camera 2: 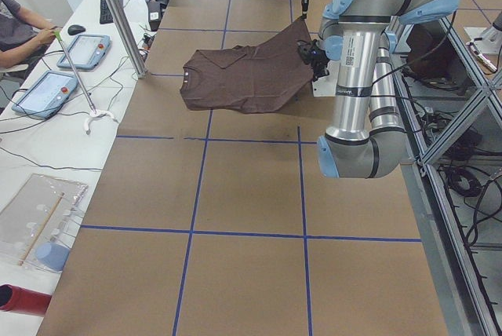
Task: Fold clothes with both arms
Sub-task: 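Lift the hem with both grippers and fold it toward the collar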
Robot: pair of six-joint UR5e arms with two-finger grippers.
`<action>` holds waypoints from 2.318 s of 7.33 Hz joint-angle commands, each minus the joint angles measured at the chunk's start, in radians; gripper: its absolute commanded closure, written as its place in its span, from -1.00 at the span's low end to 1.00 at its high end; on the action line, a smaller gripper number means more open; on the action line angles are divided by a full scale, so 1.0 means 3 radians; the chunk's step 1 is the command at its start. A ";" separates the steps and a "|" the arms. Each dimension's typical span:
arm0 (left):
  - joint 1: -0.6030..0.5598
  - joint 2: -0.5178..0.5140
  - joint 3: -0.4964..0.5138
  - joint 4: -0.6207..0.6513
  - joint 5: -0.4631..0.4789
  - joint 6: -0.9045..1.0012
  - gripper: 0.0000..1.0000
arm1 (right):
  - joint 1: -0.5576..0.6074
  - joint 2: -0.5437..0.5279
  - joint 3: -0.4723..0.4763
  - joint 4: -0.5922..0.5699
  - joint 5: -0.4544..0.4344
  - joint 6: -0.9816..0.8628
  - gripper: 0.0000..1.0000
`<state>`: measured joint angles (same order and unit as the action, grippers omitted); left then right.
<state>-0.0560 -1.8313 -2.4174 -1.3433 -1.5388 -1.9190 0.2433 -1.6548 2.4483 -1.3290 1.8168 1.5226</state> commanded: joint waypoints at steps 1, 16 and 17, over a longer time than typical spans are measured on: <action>-0.0460 -0.0209 0.0035 0.0014 -0.0004 0.0431 1.00 | 0.0424 0.0503 -0.0331 -0.0013 0.0018 -0.0302 1.00; -0.2206 -0.1059 0.2996 -0.1821 -0.0004 0.1764 1.00 | 0.2078 0.2678 -0.4040 0.0835 0.0244 -0.2135 1.00; -0.2206 -0.1085 0.3041 -0.1827 -0.0004 0.1764 1.00 | 0.2078 0.2683 -0.4040 0.0835 0.0244 -0.2135 1.00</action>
<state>-0.7172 -2.1474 -1.5299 -1.8775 -1.5407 -1.3914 0.8657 -0.8518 1.2525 -1.0971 1.8902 0.8815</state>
